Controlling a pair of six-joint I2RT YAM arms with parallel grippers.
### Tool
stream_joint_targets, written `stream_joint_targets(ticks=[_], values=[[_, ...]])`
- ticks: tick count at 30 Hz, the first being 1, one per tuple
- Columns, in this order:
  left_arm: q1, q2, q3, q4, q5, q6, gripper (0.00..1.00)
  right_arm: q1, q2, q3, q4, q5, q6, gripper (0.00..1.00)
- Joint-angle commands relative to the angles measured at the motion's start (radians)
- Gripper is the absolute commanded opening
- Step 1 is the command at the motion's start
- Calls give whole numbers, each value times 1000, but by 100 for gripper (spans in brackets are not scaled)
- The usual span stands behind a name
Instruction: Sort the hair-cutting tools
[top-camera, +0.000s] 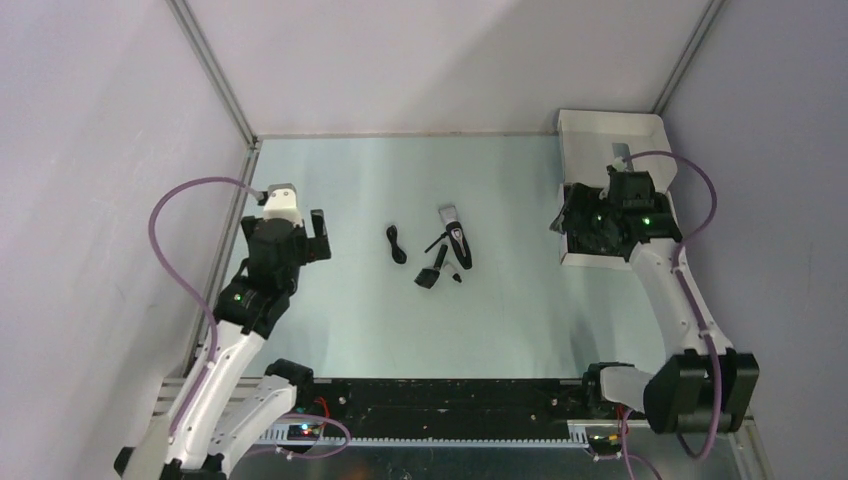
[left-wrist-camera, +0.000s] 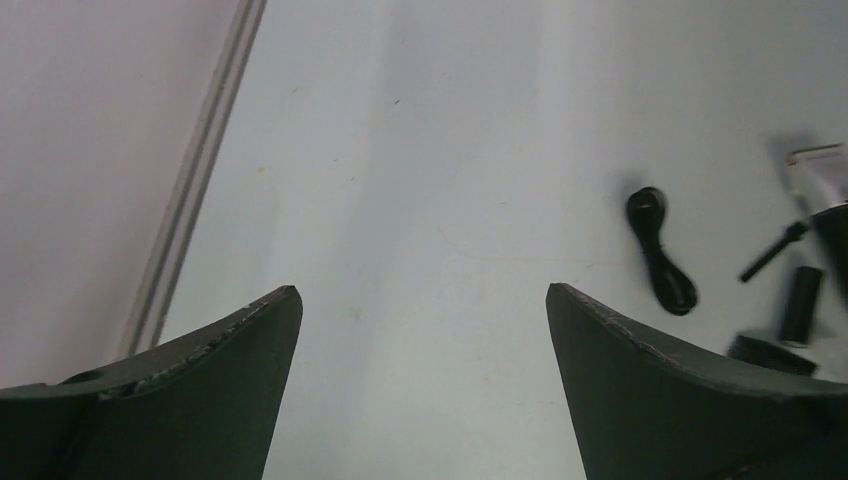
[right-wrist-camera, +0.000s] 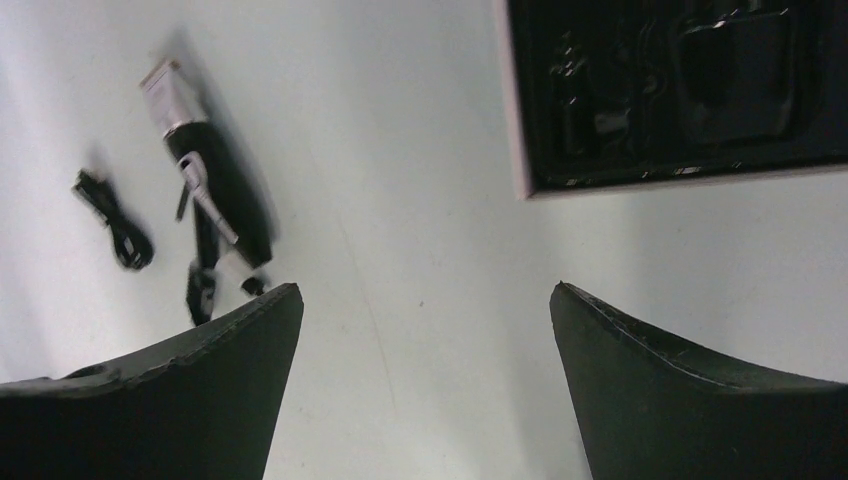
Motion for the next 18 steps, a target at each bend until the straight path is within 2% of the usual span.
stream_joint_targets(ticks=[1, 6, 18], values=[[-2, 50, 52, 36, -122, 97, 100, -2, 137, 120, 55, 113, -20, 99], [0, 67, -8, 106, -124, 98, 100, -1, 335, 258, 88, 215, -80, 98], [13, 60, -33, 120, -176, 105, 100, 3, 778, 608, -13, 241, -154, 86]])
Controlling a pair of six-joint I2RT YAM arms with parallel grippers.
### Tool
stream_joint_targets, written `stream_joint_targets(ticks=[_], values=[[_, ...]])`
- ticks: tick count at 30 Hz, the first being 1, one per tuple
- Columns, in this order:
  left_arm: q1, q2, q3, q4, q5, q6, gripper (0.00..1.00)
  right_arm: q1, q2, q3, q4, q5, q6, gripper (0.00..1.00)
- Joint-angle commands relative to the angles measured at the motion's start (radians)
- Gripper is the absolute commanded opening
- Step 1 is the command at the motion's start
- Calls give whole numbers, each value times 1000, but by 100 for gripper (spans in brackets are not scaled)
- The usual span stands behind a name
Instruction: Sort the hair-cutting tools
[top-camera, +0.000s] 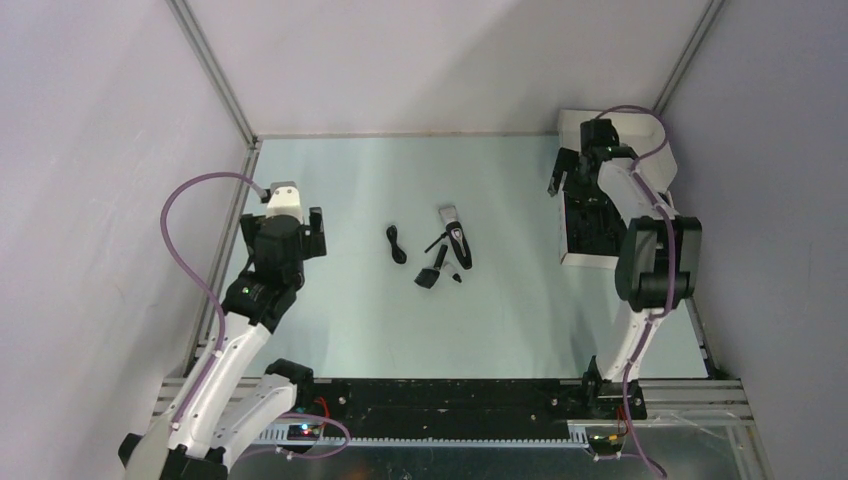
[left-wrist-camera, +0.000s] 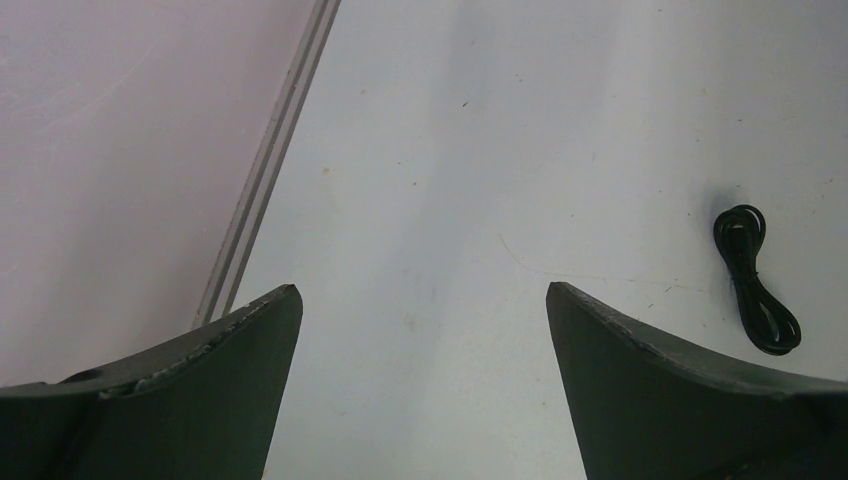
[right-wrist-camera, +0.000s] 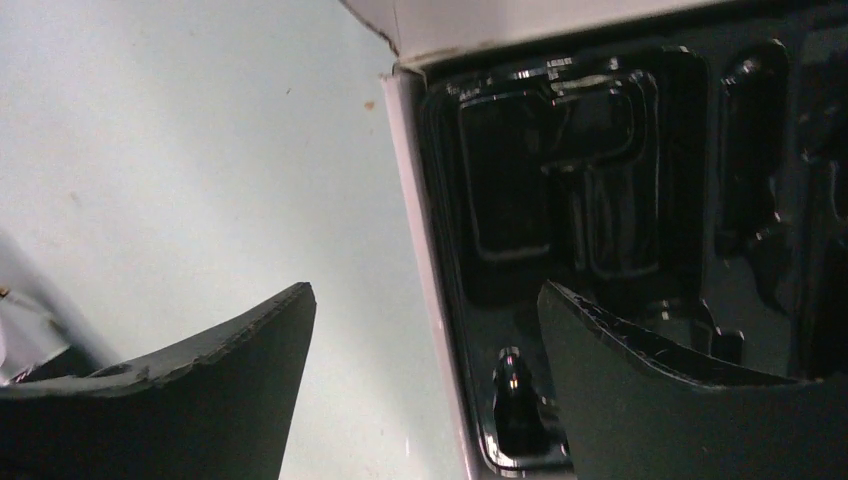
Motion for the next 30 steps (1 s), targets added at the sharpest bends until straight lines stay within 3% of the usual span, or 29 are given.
stream_joint_targets(ticks=[1, 9, 18, 20, 25, 30], values=[[6, -14, -6, 51, -40, 20, 100, 7, 109, 121, -49, 32, -35, 85], [6, -17, -11, 54, -32, 20, 100, 21, 204, 141, -37, -2, -28, 70], [6, -38, -14, 56, -27, 13, 100, 126, 138, 33, -17, 40, 23, 24], [6, -45, -16, 57, -23, 11, 100, 155, 122, 9, -19, 58, 50, 18], [7, -61, -19, 59, -31, 10, 100, 227, 101, -29, -38, 64, 135, 7], [5, -68, -20, 58, -23, 6, 100, 316, 92, -55, -42, 44, 193, 6]])
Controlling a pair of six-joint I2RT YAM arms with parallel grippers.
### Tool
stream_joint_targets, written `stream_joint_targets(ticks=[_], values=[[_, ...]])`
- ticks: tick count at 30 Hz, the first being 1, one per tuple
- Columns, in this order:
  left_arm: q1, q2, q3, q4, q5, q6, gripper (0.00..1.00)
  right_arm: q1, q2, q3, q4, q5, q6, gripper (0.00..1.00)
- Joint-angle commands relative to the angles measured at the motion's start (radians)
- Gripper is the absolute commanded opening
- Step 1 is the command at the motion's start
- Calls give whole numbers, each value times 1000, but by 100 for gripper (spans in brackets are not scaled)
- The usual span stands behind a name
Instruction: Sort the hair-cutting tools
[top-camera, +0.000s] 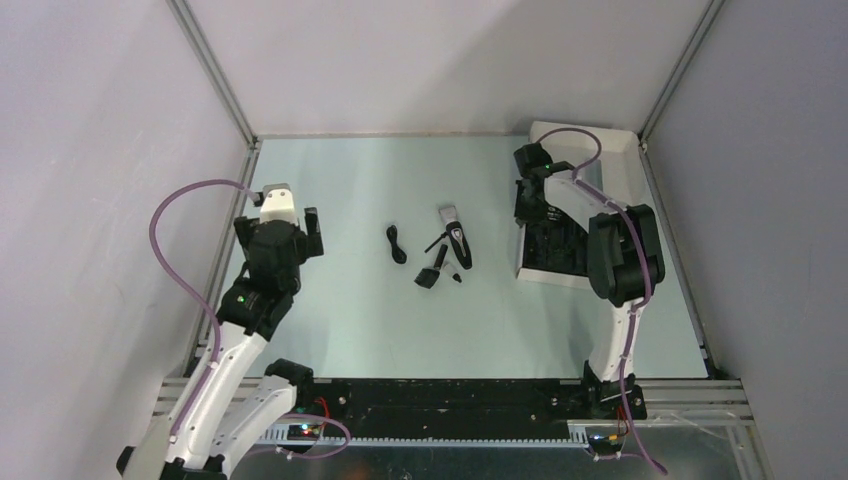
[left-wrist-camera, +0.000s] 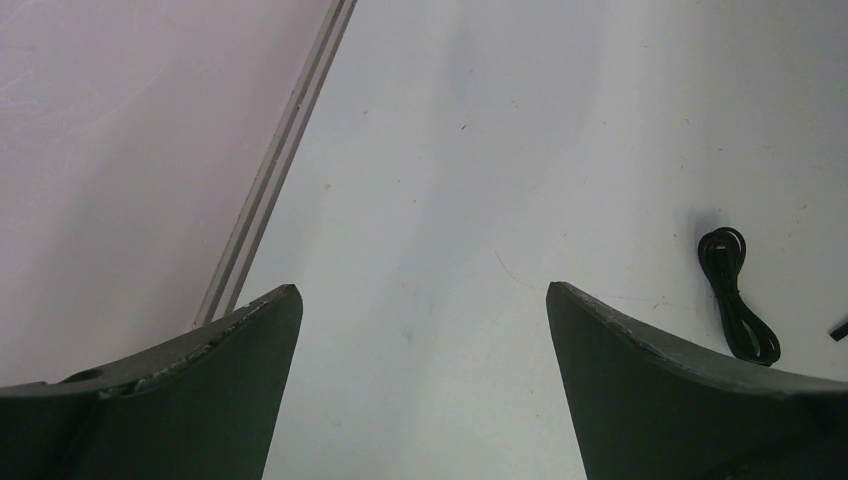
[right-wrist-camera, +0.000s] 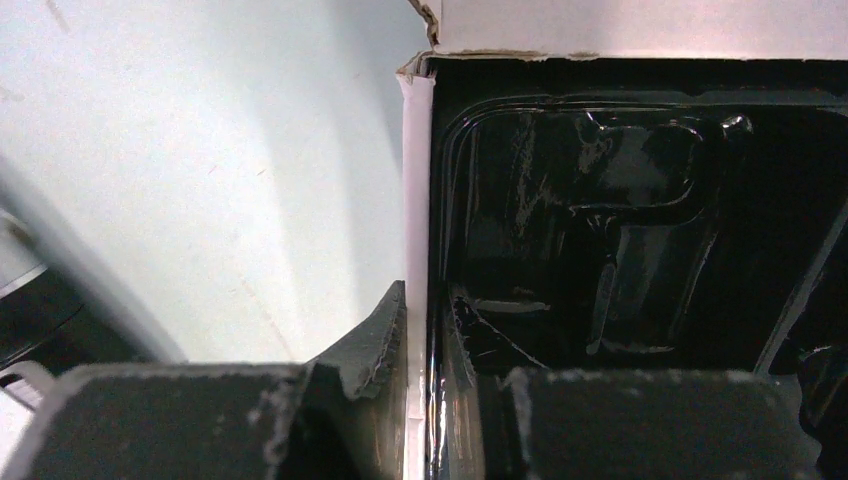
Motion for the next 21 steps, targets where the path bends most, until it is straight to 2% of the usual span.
stream_joint_targets(ticks=[1, 9, 17, 21], values=[[5, -15, -5, 36, -13, 3, 100, 72, -41, -24, -21, -31, 98, 6], [7, -20, -8, 36, -19, 3, 100, 191, -37, -19, -6, -33, 78, 7], [7, -18, -12, 36, -20, 1, 100, 236, -51, -39, -6, 17, 1, 10], [6, -13, -13, 35, -21, 1, 100, 237, -78, -43, -8, 24, -31, 22]])
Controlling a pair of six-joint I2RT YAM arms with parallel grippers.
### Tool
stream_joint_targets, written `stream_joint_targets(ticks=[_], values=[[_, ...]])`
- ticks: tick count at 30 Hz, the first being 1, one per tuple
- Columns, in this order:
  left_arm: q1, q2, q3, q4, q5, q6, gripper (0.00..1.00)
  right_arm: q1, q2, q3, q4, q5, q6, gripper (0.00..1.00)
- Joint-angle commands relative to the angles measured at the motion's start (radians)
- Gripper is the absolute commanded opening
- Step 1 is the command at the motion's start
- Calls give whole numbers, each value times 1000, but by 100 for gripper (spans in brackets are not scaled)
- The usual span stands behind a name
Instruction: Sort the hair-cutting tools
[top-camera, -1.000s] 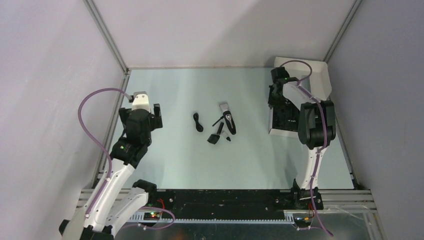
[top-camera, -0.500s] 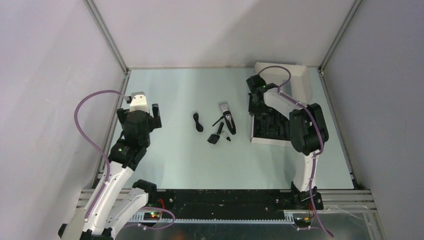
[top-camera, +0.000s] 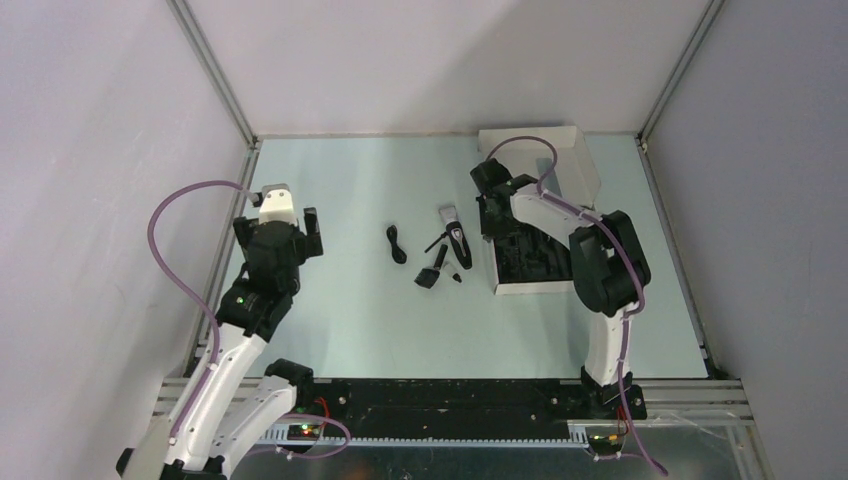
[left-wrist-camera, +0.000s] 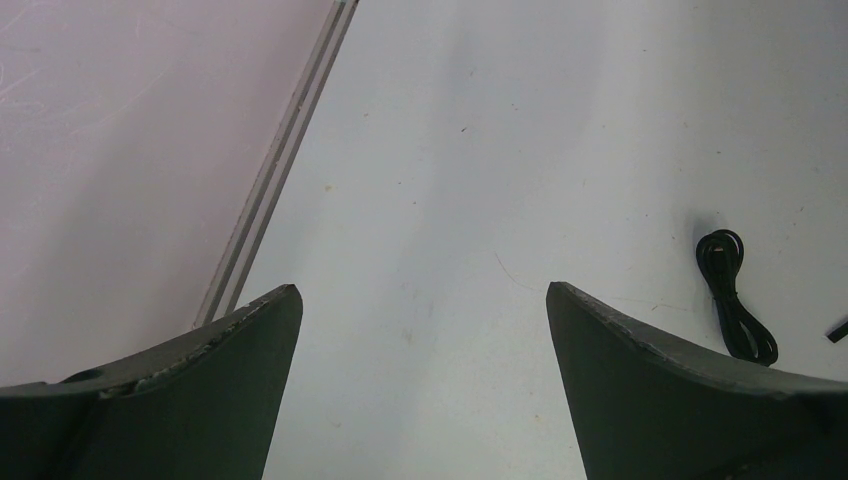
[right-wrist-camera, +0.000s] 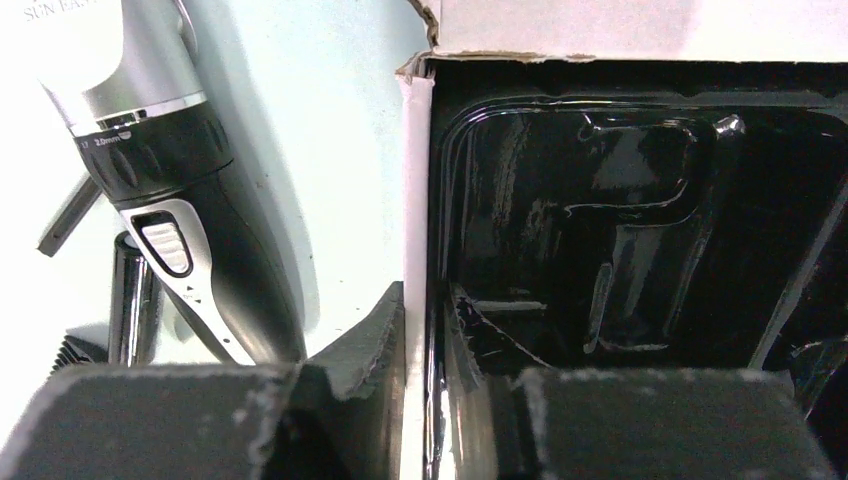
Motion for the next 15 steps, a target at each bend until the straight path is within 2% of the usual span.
stream_joint_targets(ticks=[1, 8, 15], values=[[7, -2, -13, 34, -23, 0, 100, 5, -73, -13, -16, 7, -46, 29], [7, 8, -16, 33, -30, -17, 100, 16, -183, -13, -31, -2, -59, 66], [7, 32, -20, 30, -26, -37, 100, 73, -254, -31, 19, -29, -59, 78]])
